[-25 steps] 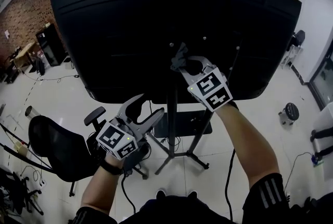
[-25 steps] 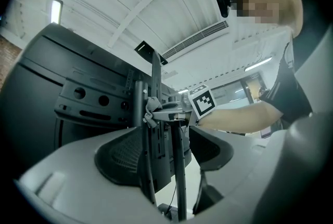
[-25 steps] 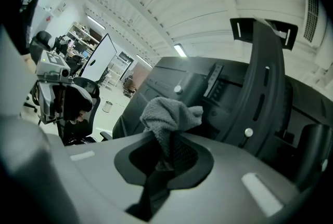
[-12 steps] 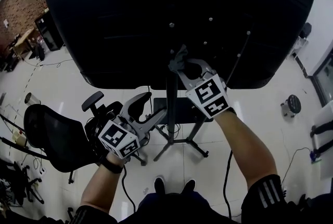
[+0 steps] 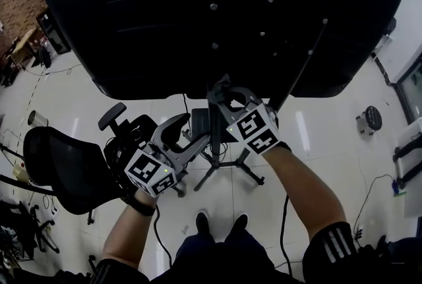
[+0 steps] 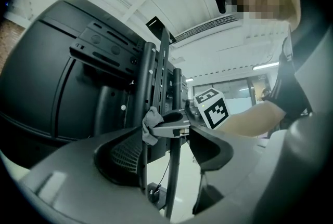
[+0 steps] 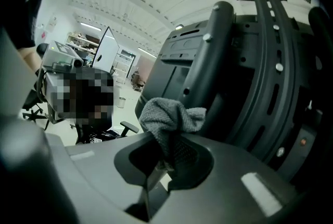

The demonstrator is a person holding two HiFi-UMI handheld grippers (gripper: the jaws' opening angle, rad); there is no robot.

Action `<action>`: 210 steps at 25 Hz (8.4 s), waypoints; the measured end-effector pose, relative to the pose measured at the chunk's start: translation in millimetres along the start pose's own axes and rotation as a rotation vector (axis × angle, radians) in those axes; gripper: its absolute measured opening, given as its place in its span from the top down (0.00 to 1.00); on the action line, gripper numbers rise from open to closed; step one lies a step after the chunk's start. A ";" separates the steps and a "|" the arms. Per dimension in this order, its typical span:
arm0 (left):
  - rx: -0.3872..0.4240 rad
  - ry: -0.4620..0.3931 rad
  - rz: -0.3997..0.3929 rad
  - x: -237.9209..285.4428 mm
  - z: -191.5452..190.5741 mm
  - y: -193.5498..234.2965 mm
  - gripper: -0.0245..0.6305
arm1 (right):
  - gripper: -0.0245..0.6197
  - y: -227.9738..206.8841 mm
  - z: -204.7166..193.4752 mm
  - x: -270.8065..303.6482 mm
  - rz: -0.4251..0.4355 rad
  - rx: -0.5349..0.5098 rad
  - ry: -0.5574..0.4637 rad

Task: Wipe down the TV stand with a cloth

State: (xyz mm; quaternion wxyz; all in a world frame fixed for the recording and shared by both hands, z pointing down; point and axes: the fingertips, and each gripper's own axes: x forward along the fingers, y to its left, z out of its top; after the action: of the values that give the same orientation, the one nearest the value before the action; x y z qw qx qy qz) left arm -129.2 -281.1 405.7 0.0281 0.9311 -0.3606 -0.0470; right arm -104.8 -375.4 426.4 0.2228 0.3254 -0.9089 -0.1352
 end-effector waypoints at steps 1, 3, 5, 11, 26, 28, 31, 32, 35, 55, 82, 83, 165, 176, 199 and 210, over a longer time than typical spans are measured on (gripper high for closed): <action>-0.008 0.009 0.001 0.3 -7.6 2.0 0.49 | 0.91 5.0 -9.1 3.6 0.011 0.014 0.011; -0.023 0.032 0.003 0.6 -21.7 4.7 0.49 | 0.91 14.7 -27.0 10.5 0.027 0.039 0.033; -0.039 0.048 0.004 0.6 -36.6 7.0 0.49 | 0.92 23.5 -44.1 16.8 0.039 0.059 0.052; -0.088 0.097 0.004 -0.4 -80.1 12.7 0.49 | 0.91 49.0 -99.4 36.6 0.069 0.123 0.121; -0.184 0.214 0.004 2.6 -216.1 31.9 0.48 | 0.91 115.6 -261.8 90.1 0.165 0.238 0.279; -0.193 0.230 0.003 2.8 -234.1 32.6 0.48 | 0.91 125.3 -281.7 98.0 0.174 0.248 0.293; -0.210 0.241 0.004 2.5 -256.4 34.5 0.47 | 0.91 138.6 -308.1 109.6 0.179 0.277 0.322; -0.216 0.243 0.004 2.7 -263.1 34.7 0.47 | 0.91 142.8 -316.3 113.2 0.182 0.285 0.331; -0.229 0.257 0.001 2.8 -283.7 34.1 0.47 | 0.91 157.9 -341.1 123.6 0.205 0.310 0.359; -0.268 0.326 -0.026 6.8 -376.9 31.9 0.47 | 0.91 213.4 -453.5 166.5 0.241 0.446 0.466; 0.167 -0.091 -0.300 126.5 54.1 -145.1 0.47 | 0.91 -119.6 23.2 -211.9 -0.140 0.153 -0.322; 0.182 -0.104 -0.304 129.3 68.4 -149.9 0.47 | 0.91 -128.3 37.7 -222.3 -0.156 0.129 -0.339; -0.293 0.431 -0.145 131.6 -410.2 -52.8 0.47 | 0.91 65.8 -507.3 24.6 0.000 0.507 0.432; -0.329 0.444 -0.119 125.9 -464.6 -42.4 0.47 | 0.91 101.5 -594.8 54.5 0.029 0.587 0.556; -0.074 0.291 -0.054 57.5 -247.7 -119.7 0.47 | 0.91 98.7 -336.2 -106.4 0.169 0.531 0.153; 0.052 0.159 -0.084 -56.8 -128.0 -218.9 0.47 | 0.91 131.1 -154.2 -258.3 0.037 0.499 -0.205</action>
State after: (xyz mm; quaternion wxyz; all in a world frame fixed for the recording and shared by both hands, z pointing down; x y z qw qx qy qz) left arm -10.7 -78.9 517.9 0.0306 0.9467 -0.3188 0.0352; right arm 79.5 -124.1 529.0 0.0447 0.3384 -0.9377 0.0647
